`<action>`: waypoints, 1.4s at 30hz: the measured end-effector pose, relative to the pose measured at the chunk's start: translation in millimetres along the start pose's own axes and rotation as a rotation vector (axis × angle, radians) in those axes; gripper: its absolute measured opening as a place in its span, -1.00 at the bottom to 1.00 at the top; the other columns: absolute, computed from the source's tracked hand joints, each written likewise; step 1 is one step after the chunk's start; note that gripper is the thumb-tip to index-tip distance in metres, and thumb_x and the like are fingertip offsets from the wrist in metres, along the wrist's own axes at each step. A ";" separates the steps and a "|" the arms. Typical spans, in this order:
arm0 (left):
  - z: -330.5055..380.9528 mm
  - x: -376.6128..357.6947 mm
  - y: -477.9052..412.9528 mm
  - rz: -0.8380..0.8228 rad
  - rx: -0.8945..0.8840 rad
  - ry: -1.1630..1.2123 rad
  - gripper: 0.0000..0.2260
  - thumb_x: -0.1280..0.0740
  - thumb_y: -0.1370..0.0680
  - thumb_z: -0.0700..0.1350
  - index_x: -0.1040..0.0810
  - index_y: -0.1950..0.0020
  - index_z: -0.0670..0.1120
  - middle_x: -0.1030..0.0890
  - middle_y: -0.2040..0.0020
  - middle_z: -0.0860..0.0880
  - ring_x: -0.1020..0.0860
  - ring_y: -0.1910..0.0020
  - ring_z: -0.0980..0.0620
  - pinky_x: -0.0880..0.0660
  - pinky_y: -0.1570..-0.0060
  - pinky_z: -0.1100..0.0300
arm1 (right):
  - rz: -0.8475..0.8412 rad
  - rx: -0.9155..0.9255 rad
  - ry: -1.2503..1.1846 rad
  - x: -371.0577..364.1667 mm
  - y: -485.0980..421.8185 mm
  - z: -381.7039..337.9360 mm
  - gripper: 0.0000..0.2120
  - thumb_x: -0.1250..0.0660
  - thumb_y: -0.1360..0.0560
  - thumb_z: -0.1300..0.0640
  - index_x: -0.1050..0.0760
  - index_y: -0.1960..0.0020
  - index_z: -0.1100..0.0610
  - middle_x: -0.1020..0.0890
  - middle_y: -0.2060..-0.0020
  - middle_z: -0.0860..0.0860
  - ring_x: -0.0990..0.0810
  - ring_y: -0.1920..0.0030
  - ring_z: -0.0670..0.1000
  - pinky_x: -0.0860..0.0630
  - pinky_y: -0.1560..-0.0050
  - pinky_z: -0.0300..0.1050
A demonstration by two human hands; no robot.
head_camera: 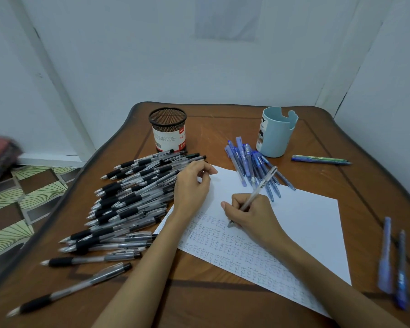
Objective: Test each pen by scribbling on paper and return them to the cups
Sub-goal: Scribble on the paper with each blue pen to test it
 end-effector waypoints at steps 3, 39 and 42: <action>-0.7 -0.1 -0.1 -0.001 0.010 -0.001 -0.79 -0.24 -0.50 -0.35 -0.61 0.15 -0.09 -0.58 0.14 0.14 -0.50 0.10 0.29 -0.45 0.12 0.29 | -0.018 -0.013 -0.008 -1.4 -0.1 -0.2 -0.62 -0.37 -0.48 0.27 -0.33 0.45 0.33 -0.35 0.53 0.27 -0.45 0.48 -0.02 -0.41 0.43 -0.30; 17.6 -1.6 7.3 -0.038 -0.150 -0.192 -0.69 -0.22 -0.53 -0.35 -0.59 -0.16 -0.07 -0.57 -0.11 0.03 -0.54 0.00 0.07 -0.50 0.11 0.22 | 0.218 0.019 -0.013 12.5 2.3 -2.4 -0.87 -0.12 -0.55 0.01 -0.37 0.14 -0.01 -0.43 0.46 -0.08 -0.35 0.46 -0.09 -0.28 0.47 -0.29; 21.7 0.6 7.9 -0.041 -0.128 -0.219 -0.70 -0.22 -0.53 -0.34 -0.59 -0.15 -0.08 -0.58 -0.13 0.00 -0.49 -0.15 0.08 -0.36 0.02 0.34 | 0.227 0.054 0.061 15.5 3.1 -9.1 -0.82 -0.27 -0.52 0.27 -0.36 0.08 0.00 -0.51 0.36 0.06 -0.47 0.38 -0.03 -0.39 0.42 -0.33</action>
Point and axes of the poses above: each hand's wrist, its own y-axis away from the middle knuckle, its own x-axis out of the back of the hand, z = x × y, the point moved 5 cm from there along -y, towards the middle knuckle
